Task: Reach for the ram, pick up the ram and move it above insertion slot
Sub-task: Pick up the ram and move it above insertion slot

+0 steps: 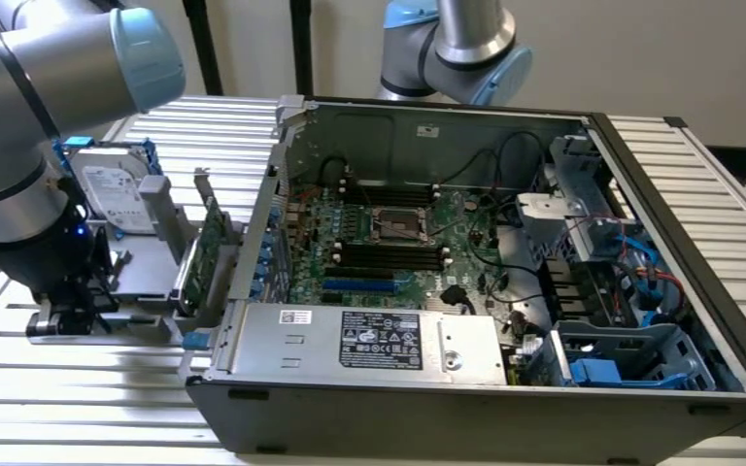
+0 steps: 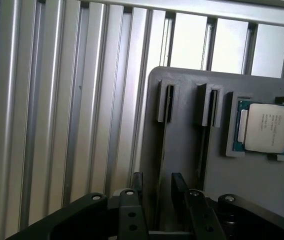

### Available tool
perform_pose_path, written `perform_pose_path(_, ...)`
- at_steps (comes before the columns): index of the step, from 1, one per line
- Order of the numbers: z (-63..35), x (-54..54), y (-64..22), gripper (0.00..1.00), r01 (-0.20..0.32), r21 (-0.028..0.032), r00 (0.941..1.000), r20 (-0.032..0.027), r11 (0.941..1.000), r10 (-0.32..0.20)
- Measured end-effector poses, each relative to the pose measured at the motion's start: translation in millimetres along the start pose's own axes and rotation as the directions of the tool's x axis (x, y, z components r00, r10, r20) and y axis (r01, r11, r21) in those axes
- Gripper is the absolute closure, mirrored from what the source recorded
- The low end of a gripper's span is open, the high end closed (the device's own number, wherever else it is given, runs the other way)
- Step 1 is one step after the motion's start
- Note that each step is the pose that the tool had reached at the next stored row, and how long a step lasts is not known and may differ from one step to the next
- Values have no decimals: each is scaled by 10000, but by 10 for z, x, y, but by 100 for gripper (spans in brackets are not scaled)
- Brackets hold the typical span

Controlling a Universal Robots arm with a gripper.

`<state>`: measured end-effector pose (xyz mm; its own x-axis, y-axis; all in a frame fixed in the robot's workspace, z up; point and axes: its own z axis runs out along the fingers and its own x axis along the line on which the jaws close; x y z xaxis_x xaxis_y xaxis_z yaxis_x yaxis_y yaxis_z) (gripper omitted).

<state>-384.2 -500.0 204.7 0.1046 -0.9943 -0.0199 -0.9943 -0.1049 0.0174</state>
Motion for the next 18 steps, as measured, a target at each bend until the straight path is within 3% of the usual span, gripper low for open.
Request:
perform_pose_path(5, 18, -6, 1, 64, -11, -78, 10000, 9, 10000, 11)
perform_pose_path(9, 36, -15, 0, 64, -36, -181, 10000, 20, 9998, 37)
perform_pose_path(18, 61, -28, -2, 64, -46, -198, 10000, 21, 9998, 46)
